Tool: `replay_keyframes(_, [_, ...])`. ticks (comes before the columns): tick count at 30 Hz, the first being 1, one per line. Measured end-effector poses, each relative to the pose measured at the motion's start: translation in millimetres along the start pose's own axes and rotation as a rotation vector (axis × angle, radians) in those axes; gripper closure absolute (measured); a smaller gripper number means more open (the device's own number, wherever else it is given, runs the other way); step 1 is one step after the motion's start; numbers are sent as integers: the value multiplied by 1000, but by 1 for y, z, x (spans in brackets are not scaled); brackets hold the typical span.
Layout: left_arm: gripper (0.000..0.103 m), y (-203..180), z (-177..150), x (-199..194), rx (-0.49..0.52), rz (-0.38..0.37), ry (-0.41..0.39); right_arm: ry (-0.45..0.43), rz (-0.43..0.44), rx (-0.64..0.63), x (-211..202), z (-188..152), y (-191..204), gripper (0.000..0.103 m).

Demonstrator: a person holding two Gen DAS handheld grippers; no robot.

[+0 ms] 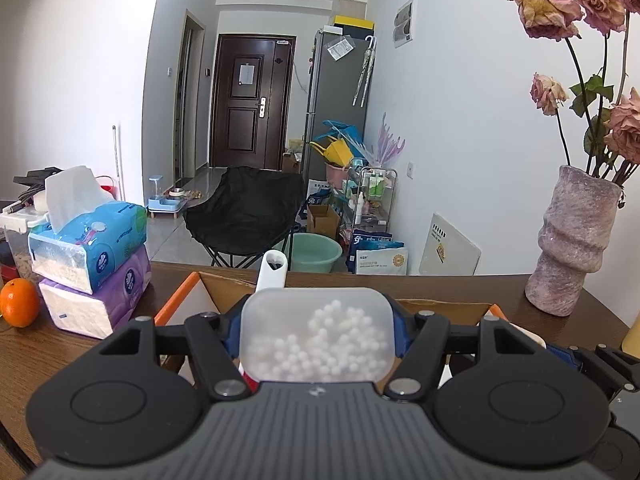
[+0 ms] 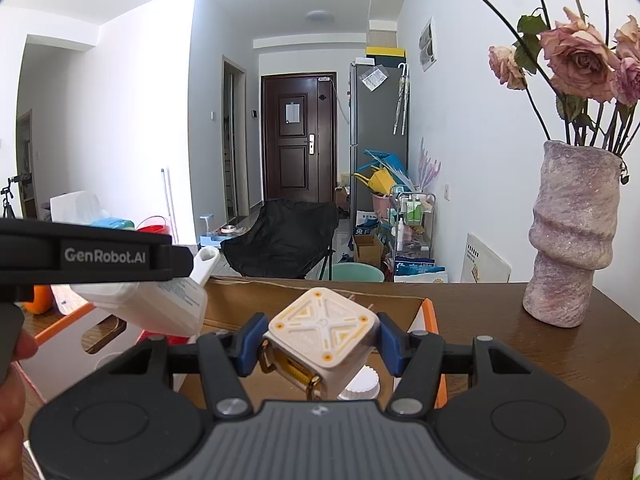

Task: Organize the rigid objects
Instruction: 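Lower the swab container and beige cube over the box interior, then open both grippers to release the swab container and cube into the box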

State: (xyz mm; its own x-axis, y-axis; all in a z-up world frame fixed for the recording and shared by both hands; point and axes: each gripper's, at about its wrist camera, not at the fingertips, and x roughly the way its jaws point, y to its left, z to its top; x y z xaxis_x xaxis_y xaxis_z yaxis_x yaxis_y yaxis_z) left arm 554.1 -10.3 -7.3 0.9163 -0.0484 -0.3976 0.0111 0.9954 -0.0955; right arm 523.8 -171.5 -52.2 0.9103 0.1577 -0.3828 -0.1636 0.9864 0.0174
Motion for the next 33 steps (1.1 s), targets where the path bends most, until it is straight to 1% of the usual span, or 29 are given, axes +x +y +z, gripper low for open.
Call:
replay_keyframes(8, [36,1,0,16,15,15,14,18,3,-19,14,1,2,46])
replay_keyframes(13, [36,4,-1,21,15,3,38,39,8,-18,19,1,1,46])
replay_keyframes(14, [34,5,-1,22,10,2,47,48,9,-14,19,1,1,46])
replay_keyframes(15, [27,6,-1,22,8,0,53,63,14,-11,20,1,0,46])
replay_keyframes(16, [22,7,-1,21,4,0,52,79,18,-5,21,1,-1,46])
replay_keyframes(17, [14,8,-1,20,4,7,43,81,16,1,20,2,-2,45])
replay_keyframes(18, [3,9,0,19,6,17,36,74,7,3,19,2,-3,41])
replay_keyframes(19, [0,10,0,17,5,26,28,72,-5,5,18,3,-4,27])
replay_keyframes(20, [0,11,1,16,1,34,23,66,-14,10,17,4,-5,12])
replay_keyframes(22, [0,14,2,16,-8,36,32,42,-33,15,14,5,-8,3])
replay_keyframes(25, [0,17,2,18,-16,51,42,41,-51,20,15,6,-12,0])
replay_keyframes(33, [0,17,2,19,-16,71,46,55,-53,10,17,5,-11,0])
